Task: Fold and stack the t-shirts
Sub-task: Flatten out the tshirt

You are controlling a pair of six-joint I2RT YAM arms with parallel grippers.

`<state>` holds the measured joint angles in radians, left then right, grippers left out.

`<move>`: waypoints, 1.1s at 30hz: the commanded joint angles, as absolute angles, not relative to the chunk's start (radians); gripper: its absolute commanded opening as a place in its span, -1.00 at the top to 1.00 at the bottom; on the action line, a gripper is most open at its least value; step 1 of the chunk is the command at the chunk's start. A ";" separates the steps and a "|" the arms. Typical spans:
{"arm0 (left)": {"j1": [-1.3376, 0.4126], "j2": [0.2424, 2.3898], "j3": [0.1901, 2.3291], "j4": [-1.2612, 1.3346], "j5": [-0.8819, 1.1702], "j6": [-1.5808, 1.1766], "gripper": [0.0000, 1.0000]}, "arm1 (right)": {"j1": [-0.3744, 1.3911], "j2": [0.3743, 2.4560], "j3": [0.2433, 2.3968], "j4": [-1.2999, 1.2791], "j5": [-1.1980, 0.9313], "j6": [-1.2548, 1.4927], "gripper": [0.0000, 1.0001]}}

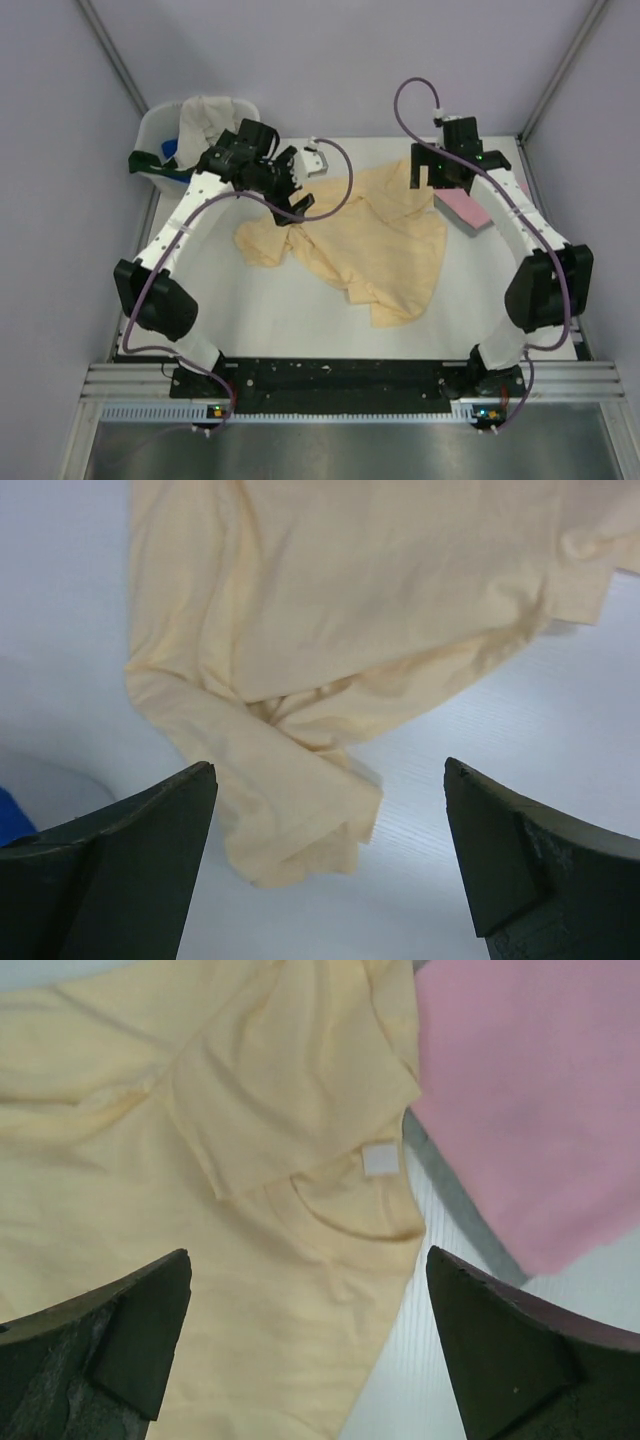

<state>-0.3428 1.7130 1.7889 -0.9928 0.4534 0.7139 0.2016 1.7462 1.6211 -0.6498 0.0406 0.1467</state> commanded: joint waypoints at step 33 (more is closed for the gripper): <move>-0.268 1.595 1.351 -0.977 0.587 0.825 -0.80 | 0.943 1.498 0.940 -0.683 -0.120 -0.640 1.00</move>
